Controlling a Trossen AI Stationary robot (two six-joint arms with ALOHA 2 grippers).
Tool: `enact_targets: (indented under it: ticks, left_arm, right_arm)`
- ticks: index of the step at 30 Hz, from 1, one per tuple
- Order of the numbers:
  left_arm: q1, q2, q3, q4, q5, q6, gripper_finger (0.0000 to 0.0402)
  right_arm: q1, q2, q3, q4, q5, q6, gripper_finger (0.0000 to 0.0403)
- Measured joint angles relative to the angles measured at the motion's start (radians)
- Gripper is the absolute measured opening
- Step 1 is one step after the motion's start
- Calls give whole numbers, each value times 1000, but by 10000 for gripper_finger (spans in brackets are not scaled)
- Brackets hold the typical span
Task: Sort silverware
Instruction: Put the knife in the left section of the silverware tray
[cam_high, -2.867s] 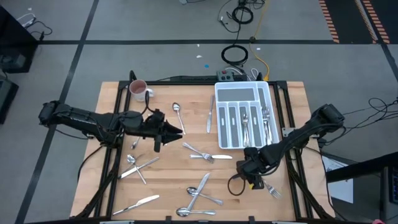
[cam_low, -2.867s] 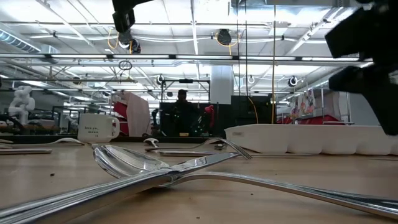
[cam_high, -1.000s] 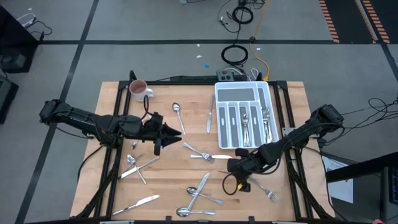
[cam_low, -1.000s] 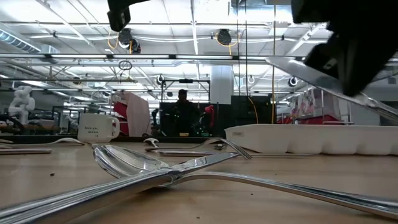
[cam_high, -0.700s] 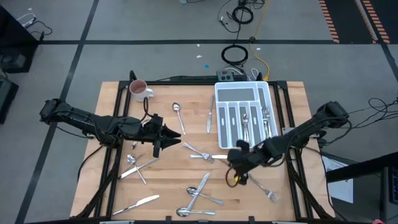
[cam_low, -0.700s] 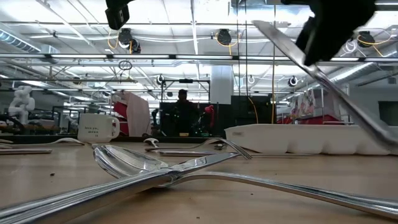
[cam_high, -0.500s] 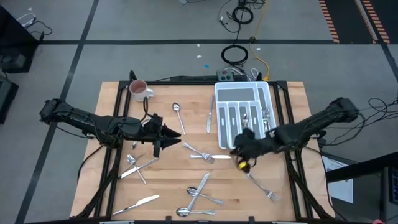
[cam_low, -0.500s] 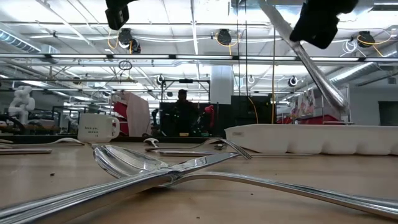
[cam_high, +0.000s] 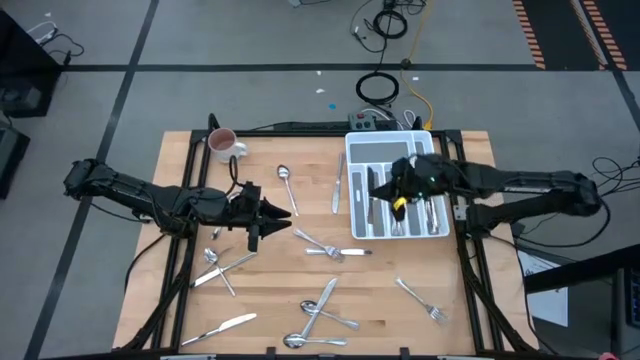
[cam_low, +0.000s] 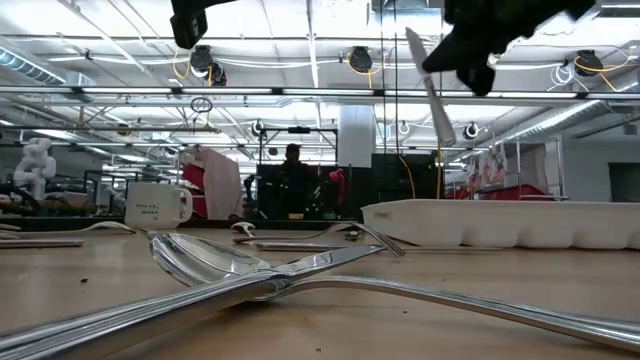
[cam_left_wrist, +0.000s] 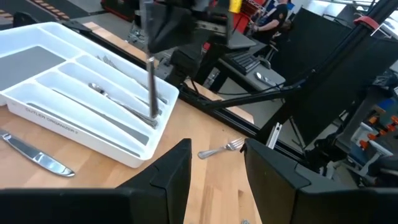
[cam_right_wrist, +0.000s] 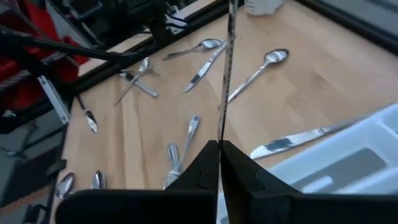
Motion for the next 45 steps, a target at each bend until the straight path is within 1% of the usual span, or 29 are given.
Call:
enact_targets:
  ticks: [3,7,13,17,22,25,29,33,40,45]
  left_arm:
    - [0,0,0,0,-7,0,153]
    - [0,0,0,0,-24,-1,153]
    - [0,0,0,-1,-26,-1,153]
    - [0,0,0,-1,-30,-1,153]
    - [0,0,0,0,-47,-2,153]
    - [0,0,0,-1,-48,-2,153]
    - [0,0,0,-3,-49,-2,153]
    - [1,0,0,-4,-58,-1,153]
    - [1,0,0,-25,-98,-2,153]
    - [1,0,0,-23,-98,-2,153]
  right_arm:
    - [-90,54,-28,66,-119,-14,0]
    - [-171,130,-62,188,-238,-24,0]
    - [-252,252,-99,318,-343,-13,0]
    - [-275,320,-158,417,-376,29,0]
    - [-295,373,-267,617,-380,116,0]
    - [-316,391,-321,669,-392,148,0]
    - [-336,397,-370,682,-404,176,0]
    - [-342,398,-379,667,-460,172,0]
    - [-343,398,-379,654,-432,183,1]
    - [-343,398,-379,639,-429,186,22]
